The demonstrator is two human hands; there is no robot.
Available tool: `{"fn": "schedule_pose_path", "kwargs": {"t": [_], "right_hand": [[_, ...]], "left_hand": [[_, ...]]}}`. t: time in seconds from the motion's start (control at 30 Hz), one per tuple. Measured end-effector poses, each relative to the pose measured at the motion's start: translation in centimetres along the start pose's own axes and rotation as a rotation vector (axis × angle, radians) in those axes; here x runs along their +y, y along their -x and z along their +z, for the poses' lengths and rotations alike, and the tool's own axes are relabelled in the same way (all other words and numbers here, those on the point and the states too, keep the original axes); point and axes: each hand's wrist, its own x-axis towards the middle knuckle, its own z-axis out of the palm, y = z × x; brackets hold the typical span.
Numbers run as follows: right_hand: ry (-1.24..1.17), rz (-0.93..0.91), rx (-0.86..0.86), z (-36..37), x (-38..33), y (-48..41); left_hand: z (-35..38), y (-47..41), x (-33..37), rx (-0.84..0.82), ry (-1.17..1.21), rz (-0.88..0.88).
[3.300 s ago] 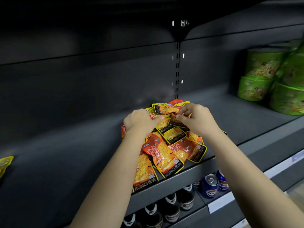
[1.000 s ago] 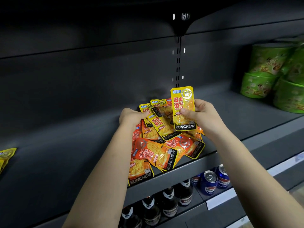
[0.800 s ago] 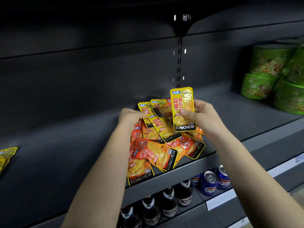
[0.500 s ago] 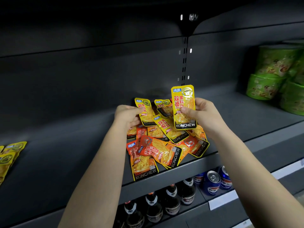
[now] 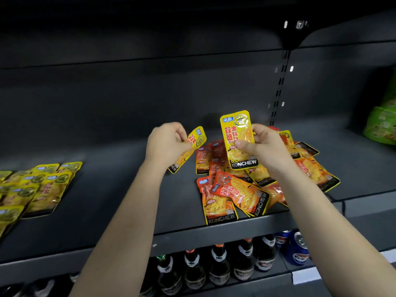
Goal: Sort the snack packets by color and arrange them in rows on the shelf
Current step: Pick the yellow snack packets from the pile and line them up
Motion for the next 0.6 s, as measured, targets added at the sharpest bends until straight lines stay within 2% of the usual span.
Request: {"fn": "schedule_pose_path", "kwargs": {"t": [0.4, 0.6], "right_hand": [[0.099, -0.001, -0.064, 10.9, -1.0, -1.7], [0.268, 0.000, -0.068, 18.3, -1.7, -1.9]], "left_hand": [[-7.8, 1.5, -8.2, 0.049, -0.296, 0.032], [-12.3, 2.1, -13.9, 0.064, -0.503, 0.035]]}}
